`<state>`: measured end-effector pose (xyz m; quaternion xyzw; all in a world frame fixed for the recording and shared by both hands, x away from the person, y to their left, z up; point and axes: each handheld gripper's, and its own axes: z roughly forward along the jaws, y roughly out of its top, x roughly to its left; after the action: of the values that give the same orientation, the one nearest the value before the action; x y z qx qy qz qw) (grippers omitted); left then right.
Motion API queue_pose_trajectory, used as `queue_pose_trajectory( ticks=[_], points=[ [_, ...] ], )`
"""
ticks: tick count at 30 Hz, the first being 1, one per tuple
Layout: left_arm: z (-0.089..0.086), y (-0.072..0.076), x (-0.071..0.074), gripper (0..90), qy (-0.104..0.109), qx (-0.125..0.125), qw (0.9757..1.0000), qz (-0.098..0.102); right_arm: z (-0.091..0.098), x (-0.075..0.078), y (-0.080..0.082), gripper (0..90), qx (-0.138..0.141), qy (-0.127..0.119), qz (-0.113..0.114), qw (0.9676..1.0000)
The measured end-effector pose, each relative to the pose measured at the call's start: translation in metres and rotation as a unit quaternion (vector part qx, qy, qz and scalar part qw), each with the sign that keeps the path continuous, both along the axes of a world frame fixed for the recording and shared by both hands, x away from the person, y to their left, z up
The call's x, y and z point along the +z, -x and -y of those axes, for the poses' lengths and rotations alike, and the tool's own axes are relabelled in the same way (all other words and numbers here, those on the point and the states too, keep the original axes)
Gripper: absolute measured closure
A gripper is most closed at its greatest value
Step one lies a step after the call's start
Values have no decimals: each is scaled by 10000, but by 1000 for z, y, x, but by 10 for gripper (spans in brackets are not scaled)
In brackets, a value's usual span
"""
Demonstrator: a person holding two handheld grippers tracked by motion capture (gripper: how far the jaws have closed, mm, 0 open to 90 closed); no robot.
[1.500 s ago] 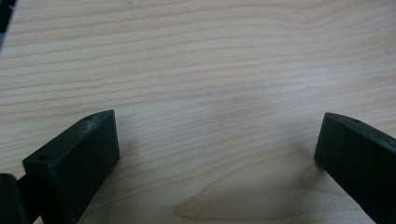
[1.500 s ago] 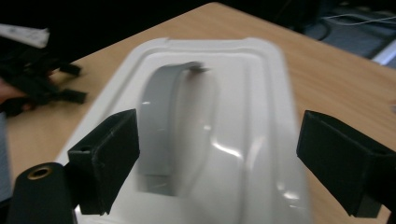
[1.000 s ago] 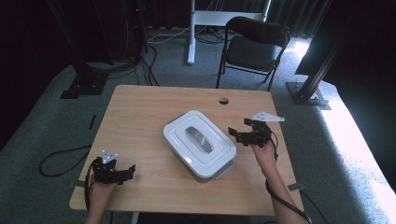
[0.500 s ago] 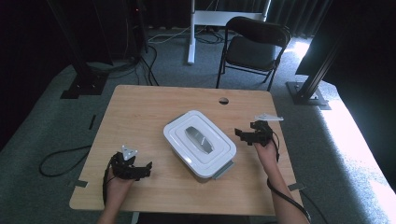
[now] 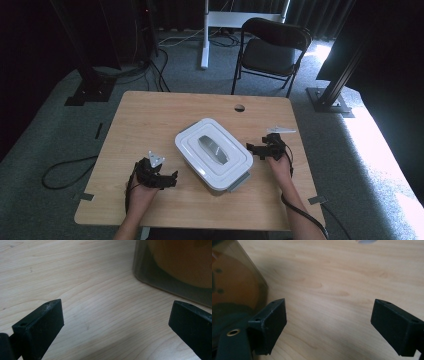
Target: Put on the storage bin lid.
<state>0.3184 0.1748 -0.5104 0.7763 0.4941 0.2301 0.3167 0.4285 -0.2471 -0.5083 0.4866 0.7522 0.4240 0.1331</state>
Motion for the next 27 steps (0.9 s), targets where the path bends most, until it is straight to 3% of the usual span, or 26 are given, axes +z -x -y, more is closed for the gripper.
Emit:
queue_pose_trajectory(
  ticks=[2,8,13,14,23,27],
  points=[
    [4,-2,0,3,-43,-29,10000,-12,-2,-3,0,126,2,106,-21,9999],
    [10,-7,-3,3,-34,-34,10000,-28,-6,-8,3,126,74,104,-75,9999],
    [18,-13,-5,3,-64,-69,9999,-35,-11,-11,10,125,301,99,-80,9995],
    [19,-14,-4,3,-68,-67,9999,-33,-13,-13,13,125,358,223,-71,9991],
    [27,-24,-6,3,71,-80,9999,-67,-21,-16,21,128,781,70,-116,9969],
    [31,-26,-5,3,-11,-137,9999,-65,-20,-15,25,133,715,123,-3,9974]
  ],
)
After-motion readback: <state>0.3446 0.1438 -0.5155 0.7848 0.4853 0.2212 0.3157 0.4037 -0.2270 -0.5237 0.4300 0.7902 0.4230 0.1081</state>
